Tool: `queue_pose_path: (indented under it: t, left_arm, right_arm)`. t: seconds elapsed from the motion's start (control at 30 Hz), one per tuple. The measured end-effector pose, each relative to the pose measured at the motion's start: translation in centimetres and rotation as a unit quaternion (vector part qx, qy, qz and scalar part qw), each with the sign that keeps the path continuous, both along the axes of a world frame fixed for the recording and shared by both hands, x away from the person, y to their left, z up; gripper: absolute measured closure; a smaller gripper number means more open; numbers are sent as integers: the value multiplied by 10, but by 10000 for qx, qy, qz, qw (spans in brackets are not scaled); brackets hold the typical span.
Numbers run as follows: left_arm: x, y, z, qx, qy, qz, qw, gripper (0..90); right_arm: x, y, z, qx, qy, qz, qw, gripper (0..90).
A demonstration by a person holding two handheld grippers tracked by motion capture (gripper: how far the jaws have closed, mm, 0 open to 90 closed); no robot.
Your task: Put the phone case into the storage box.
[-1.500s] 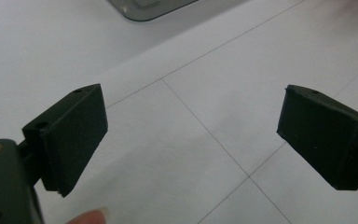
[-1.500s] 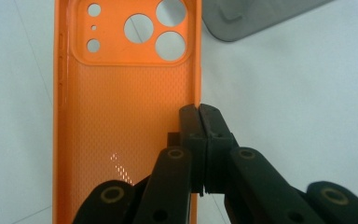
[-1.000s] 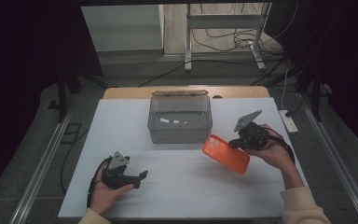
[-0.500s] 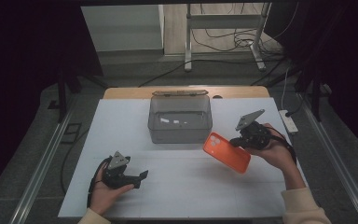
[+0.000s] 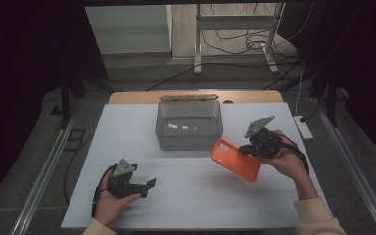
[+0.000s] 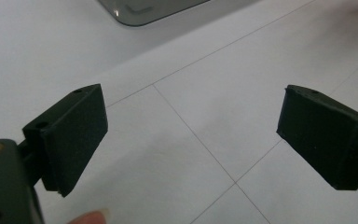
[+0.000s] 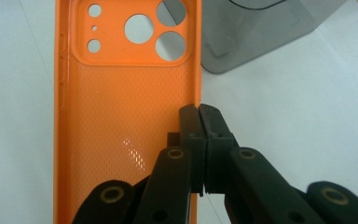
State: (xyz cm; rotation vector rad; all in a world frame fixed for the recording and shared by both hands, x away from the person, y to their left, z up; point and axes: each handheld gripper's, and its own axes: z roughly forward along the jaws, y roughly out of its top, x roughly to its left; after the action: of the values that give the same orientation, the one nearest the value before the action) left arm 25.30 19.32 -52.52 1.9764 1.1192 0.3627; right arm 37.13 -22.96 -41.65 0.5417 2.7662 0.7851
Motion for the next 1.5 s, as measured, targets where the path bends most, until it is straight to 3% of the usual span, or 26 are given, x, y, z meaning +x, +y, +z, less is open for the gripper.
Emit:
queue_pose_path:
  t: [1.5]
  left_arm:
    - [0,-1,2,-25,33,19,10000,86]
  right_arm:
    - [-9,43,-16,-55,-14,225,9997,890]
